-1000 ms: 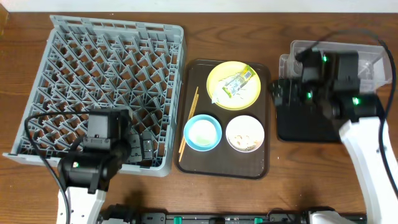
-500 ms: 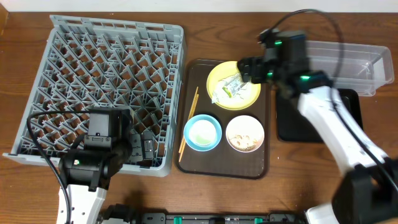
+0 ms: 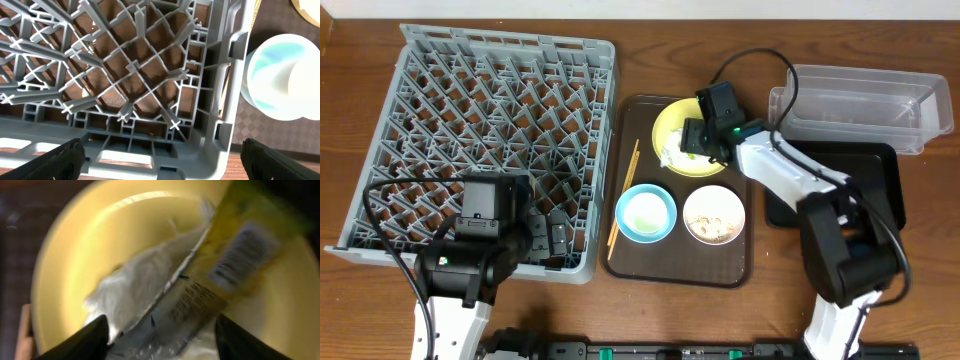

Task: Sort waste into correct bins and load items into the dishwasher
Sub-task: 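Reach the right gripper to the yellow plate and grasp the wrapper and tissue, then carry the wrapper and tissue right and drop them into the clear bin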

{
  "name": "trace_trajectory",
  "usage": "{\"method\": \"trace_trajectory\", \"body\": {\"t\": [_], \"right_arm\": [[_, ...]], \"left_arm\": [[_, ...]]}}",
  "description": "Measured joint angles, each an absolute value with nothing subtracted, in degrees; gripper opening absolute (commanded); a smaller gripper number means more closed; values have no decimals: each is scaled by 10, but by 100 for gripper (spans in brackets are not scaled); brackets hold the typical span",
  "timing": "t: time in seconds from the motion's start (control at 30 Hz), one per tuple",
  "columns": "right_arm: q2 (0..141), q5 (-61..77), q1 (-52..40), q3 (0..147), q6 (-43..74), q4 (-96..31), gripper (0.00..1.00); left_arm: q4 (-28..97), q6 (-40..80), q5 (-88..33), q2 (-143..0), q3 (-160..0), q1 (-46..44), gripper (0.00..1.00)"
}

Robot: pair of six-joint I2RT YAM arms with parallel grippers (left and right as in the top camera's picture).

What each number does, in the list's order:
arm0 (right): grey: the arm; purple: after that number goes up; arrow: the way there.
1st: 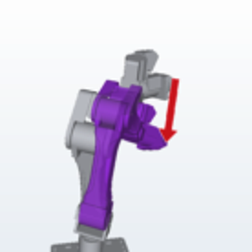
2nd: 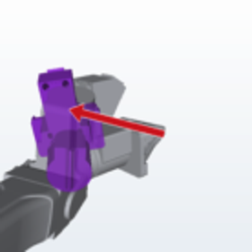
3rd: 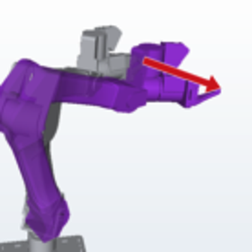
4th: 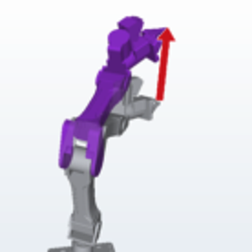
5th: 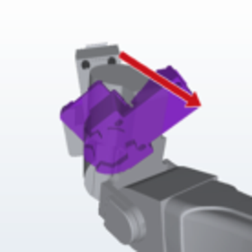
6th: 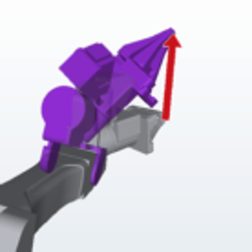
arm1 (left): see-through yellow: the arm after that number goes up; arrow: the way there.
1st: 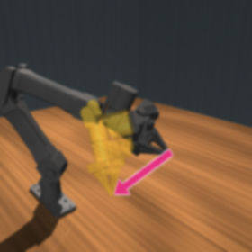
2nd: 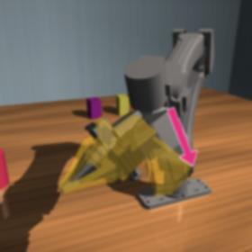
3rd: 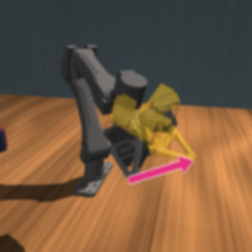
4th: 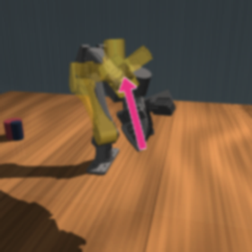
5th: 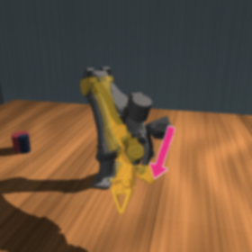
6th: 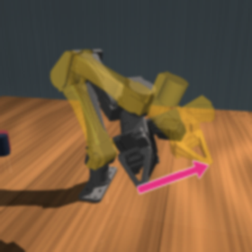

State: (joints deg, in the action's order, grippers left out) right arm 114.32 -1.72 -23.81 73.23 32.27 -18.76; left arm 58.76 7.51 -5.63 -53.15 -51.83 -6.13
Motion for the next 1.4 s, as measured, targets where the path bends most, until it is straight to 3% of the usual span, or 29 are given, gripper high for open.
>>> {"method": "trace_trajectory", "body": {"t": [0.07,0.17,0.8,1.03,1.3,1.4], "right_arm": [[1157,-15,-238,732,339,-188,18],[1160,-11,-238,732,354,-188,1],[941,-77,-189,735,276,-277,1],[910,-166,-81,735,291,-259,1],[923,-201,28,735,387,-253,2],[945,-193,40,735,406,-225,21]], "left_arm": [[588,75,-56,-531,-518,-61,100],[587,75,-56,-531,-518,-61,100],[587,75,-56,-531,-518,-61,100],[587,75,-56,-531,-519,-61,100],[587,75,-56,-531,-518,-61,100],[587,75,-56,-531,-519,-61,100]]}}
